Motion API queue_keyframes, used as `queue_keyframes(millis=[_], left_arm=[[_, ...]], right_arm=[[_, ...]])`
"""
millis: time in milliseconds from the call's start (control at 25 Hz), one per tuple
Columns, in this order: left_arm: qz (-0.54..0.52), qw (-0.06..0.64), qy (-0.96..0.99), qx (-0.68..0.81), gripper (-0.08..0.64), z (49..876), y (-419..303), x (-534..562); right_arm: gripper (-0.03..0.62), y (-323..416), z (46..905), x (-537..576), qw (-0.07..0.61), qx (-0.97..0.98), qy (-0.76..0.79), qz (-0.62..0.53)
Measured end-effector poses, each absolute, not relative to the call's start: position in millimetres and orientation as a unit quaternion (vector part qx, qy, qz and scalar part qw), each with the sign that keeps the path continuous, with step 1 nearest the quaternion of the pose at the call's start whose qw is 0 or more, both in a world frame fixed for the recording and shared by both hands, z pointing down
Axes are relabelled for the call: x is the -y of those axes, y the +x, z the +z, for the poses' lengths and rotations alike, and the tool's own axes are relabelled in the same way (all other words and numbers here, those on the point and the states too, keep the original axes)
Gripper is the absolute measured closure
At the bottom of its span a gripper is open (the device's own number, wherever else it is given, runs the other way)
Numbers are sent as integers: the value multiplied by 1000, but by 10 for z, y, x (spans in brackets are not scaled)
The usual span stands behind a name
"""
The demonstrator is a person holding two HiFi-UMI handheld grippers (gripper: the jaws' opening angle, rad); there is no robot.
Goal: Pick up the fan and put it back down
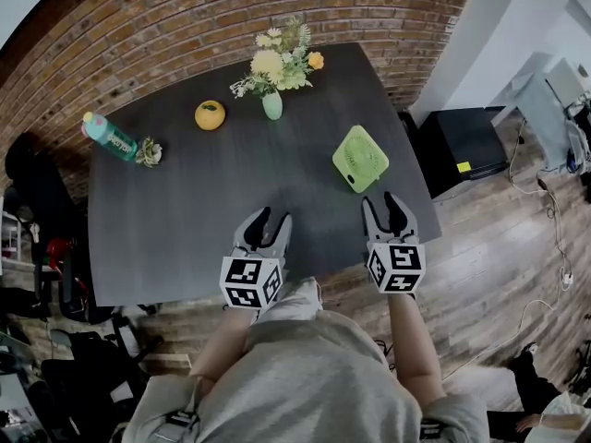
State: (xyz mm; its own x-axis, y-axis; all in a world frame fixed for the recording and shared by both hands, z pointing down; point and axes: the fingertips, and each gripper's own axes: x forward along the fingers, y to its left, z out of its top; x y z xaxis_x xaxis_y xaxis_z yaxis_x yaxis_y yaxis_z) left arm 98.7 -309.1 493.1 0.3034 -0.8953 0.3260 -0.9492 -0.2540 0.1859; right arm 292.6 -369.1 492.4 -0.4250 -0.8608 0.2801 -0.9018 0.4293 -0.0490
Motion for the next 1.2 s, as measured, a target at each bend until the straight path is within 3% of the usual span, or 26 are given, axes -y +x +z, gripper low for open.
queue_keyframes(millis=[400,1200], left_arm=[[83,182,788,582,359,5024,900,3376],[94,197,788,576,359,5161,859,3707]], right_arm=[[365,2988,5149,4220,126,830,533,104],[365,3018,5454,4773,152,820,539,122]])
